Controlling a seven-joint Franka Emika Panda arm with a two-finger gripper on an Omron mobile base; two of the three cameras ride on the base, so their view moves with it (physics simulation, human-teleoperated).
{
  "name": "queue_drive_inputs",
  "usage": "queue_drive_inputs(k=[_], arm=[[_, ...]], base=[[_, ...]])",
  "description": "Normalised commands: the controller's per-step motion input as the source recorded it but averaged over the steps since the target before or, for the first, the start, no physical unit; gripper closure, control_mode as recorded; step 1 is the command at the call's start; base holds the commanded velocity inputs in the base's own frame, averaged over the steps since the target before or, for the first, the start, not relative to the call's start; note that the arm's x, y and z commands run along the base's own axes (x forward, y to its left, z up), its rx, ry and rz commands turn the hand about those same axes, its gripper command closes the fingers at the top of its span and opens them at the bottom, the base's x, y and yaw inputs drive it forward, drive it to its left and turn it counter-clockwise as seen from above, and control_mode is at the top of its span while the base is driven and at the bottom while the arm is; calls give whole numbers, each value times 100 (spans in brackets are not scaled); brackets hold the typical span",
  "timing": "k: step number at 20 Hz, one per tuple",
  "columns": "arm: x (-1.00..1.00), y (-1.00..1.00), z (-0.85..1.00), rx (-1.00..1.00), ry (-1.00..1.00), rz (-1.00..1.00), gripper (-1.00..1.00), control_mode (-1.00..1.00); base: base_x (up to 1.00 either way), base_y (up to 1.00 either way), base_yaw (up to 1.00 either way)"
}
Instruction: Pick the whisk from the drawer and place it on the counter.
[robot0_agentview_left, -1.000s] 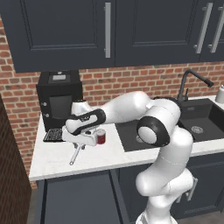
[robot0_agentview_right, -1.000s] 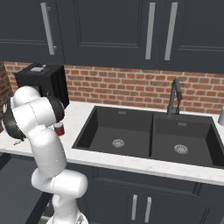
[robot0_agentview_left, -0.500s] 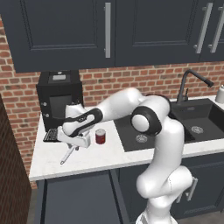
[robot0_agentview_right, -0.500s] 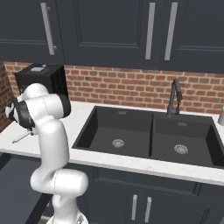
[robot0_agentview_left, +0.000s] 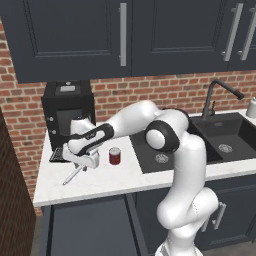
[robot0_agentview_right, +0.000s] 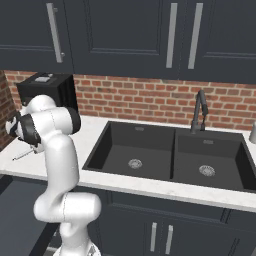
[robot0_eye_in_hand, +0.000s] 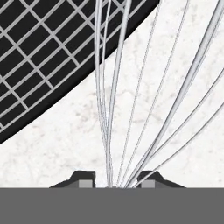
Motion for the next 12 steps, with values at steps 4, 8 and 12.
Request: queue_drive_inputs(k=[4,8,12], arm=[[0,0,-24,0,0,0,100,-100],[0,0,-30,0,-1,0,100,-100],[0,0,-35,0,-2,0,100,-100]], base=[[0,0,0],[0,0,0],[0,0,0]])
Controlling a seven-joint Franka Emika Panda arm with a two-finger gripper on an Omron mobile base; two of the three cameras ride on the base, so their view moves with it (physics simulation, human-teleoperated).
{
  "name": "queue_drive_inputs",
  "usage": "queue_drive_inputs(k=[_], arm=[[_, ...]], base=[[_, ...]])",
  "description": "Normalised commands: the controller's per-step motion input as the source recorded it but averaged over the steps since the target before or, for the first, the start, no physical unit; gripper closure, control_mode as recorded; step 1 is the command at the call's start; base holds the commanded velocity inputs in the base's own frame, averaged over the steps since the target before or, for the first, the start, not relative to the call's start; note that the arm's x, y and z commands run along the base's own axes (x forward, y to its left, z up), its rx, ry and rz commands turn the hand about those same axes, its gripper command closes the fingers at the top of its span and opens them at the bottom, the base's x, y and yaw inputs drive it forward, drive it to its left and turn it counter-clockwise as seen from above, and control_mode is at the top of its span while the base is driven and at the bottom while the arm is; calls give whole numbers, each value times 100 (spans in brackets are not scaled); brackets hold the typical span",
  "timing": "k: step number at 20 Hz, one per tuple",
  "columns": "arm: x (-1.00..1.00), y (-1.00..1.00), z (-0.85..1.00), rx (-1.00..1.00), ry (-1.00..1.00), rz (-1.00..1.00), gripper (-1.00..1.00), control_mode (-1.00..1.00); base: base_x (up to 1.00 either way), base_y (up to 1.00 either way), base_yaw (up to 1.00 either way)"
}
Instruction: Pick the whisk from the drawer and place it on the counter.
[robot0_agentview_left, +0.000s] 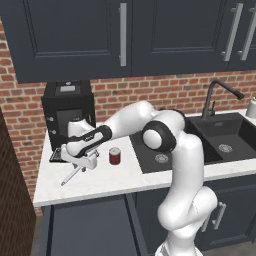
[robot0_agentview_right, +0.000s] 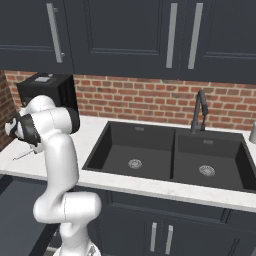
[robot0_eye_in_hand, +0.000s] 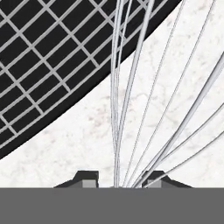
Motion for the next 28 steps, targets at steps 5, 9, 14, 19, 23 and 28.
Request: queue_drive_inputs(k=[5,9,14,19,23,28], arm=[[0,0,-7,0,0,0,-100,-100],[0,0,0,0,0,0,-100,-100],[0,0,1,0,0,0,-100,-100],[-1,-9,39,0,-1,1,-100,-100],[-11,-56,62,0,-3,5,-100,-100],[-42,-95,67,0,-7,12,-100,-100]], base=[[0,0,0],[0,0,0],[0,0,0],[0,0,0],[0,0,0],[0,0,0]])
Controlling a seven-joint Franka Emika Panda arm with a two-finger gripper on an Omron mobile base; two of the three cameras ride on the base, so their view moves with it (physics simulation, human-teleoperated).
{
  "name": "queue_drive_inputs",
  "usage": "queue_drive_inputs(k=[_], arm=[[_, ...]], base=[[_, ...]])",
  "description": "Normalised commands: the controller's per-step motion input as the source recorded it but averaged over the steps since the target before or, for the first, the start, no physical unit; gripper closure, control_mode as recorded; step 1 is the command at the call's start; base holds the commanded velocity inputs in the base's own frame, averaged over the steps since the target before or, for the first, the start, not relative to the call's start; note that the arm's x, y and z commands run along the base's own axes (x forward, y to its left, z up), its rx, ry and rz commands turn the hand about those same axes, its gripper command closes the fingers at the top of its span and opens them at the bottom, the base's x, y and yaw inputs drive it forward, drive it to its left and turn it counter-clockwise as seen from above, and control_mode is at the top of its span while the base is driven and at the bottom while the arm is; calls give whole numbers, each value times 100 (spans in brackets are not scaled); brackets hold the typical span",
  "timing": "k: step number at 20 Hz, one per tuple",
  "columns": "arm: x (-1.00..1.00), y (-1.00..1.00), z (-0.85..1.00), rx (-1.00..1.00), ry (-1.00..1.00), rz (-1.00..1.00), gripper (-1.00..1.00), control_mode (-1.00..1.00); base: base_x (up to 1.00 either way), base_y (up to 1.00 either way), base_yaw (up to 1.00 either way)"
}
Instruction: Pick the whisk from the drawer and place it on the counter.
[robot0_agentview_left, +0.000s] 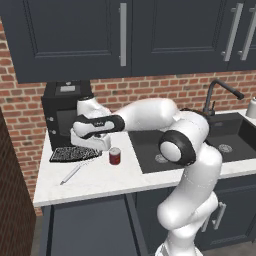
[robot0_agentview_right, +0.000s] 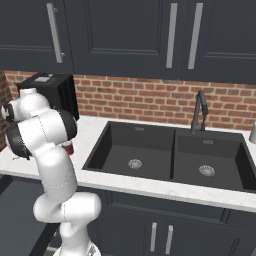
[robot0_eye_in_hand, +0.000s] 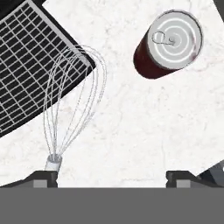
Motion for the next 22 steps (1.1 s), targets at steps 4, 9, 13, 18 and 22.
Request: queue_drive_inputs(k=[4,9,13,18,22], arm=[[-64,-100,71,0,-3,14,-100,-100],[-50,-100,73,0,0,17,-100,-100],[-43,-100,61,4,0,19,-100,-100],[-37,-100,56,6,0,18,-100,-100],[-49,-100,48,5,0,11,-100,-100]], base=[[0,0,0],[0,0,0],[0,0,0],[0,0,0],[0,0,0]])
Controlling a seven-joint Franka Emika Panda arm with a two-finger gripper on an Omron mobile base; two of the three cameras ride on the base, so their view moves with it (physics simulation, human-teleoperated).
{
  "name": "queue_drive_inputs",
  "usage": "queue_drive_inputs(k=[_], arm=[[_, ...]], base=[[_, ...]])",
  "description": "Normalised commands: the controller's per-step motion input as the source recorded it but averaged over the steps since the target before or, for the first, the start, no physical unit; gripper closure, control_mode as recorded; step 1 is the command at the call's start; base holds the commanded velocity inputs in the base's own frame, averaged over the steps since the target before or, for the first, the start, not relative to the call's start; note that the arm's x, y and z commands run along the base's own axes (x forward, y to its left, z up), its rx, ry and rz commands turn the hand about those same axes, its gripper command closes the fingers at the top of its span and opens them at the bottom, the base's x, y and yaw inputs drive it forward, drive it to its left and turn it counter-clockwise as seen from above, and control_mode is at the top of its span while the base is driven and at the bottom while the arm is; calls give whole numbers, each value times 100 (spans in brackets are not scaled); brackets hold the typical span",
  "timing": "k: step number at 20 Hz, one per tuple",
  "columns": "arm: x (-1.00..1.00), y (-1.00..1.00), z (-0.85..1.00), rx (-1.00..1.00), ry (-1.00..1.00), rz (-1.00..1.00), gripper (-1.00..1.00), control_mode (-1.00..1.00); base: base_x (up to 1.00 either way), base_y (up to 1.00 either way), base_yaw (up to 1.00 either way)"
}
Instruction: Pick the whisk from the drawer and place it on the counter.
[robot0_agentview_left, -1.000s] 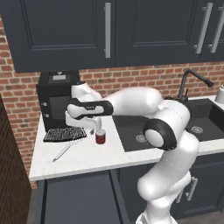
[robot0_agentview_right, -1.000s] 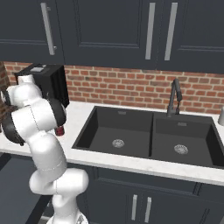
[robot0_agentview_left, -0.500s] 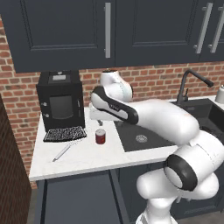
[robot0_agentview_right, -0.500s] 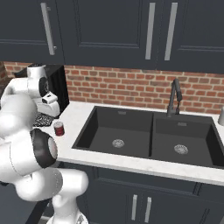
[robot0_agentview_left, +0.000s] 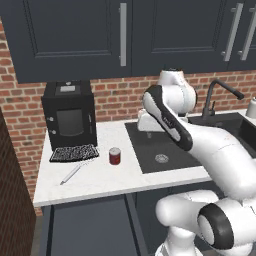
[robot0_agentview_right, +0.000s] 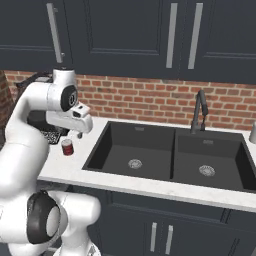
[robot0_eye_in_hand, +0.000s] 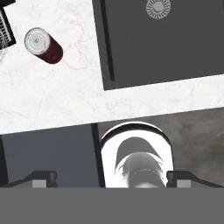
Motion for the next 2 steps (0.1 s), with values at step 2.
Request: queue_drive_inputs(k=[2], arm=[[-41,-100,49,4,0,9,-100,-100]], base=[[0,0,0]])
